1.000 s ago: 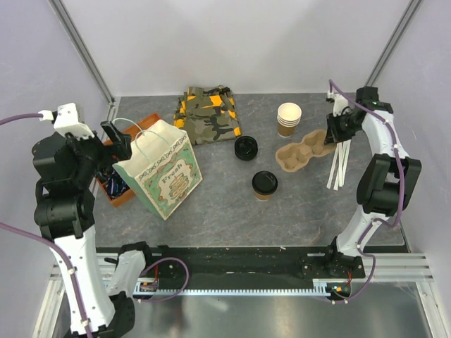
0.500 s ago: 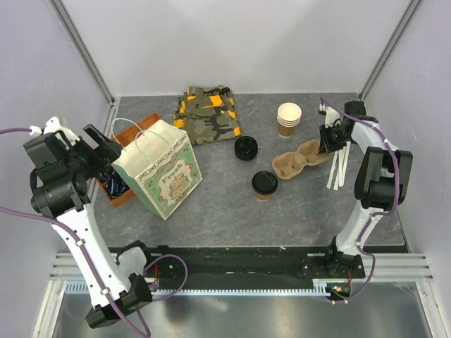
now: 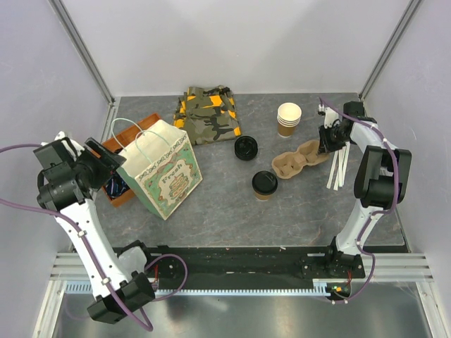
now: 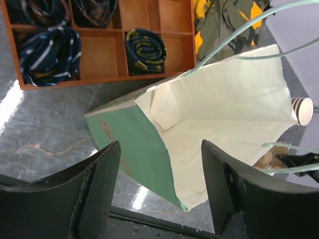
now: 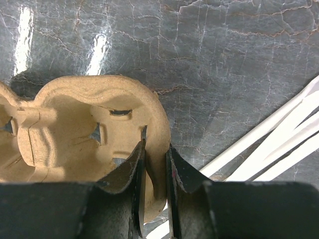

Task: Pack the takeout coffee

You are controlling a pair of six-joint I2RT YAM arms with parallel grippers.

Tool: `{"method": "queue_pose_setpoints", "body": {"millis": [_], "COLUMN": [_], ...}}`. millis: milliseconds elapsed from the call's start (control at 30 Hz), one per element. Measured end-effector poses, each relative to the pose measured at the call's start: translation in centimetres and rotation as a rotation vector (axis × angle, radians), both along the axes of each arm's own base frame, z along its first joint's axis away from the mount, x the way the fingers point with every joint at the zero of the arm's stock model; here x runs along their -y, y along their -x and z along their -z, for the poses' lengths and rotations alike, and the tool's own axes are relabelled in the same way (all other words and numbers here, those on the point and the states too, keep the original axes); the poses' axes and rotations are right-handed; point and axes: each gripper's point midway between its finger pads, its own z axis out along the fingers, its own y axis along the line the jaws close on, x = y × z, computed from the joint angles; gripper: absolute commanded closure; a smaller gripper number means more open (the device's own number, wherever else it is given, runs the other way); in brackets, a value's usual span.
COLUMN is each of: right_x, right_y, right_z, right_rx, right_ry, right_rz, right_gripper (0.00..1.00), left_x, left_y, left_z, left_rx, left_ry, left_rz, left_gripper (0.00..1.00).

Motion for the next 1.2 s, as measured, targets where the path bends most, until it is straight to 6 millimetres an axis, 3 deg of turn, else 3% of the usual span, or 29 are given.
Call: {"method": "queue_pose_setpoints", "body": {"millis": [300, 467, 633, 733, 833, 967, 1100, 1200], "right_x": [0.0, 0.0, -0.1, 0.0, 0.5, 1.5, 1.8, 0.7], "right_y": [0.0, 0.0, 0.0, 0.0, -0.6, -2.2, -3.6, -3.8], "right_z": [0.2, 0.1, -0.1, -1.2, -3.9, -9.4, -16.8, -22.1], "right_rx": [-0.004, -0.005, -0.006, 0.011, 0.068, 0.195, 0.353, 0.452], "right_ry": [-0.001, -0.004, -0.01, -0.012, -0.005, 0.002, -0.018, -0.072], "right_rz": [0.001, 0.007, 0.021, 0.038, 0.067, 0.113, 0.161, 0.171], "right_gripper": [0.88, 0.93, 1.0, 1.0, 1.0, 1.0, 1.0, 1.0], "left_x": [0.9, 1.0, 1.1, 1.4, 1.7, 2.2, 3.0, 4.0], "left_y": [-1.1, -1.4, -1.9, -2.1, -2.1, -2.1, -1.8, -1.7], "left_z": [1.7, 3.4, 3.5, 3.3, 3.1, 2.9, 2.8, 2.5], "left_rx": [-0.007, -0.04, -0.039, -0.024, -0.017, -0.008, 0.0, 0.015], "left_ry": [0.09, 0.138, 0.16, 0.168, 0.176, 0.192, 0.203, 0.197], "left_rz": [0.046, 0.046, 0.058, 0.075, 0.089, 0.122, 0.172, 0.239], "left_gripper": [0.37, 0.44, 0.6, 0.71, 0.81, 0.96, 0.98, 0.98]}}
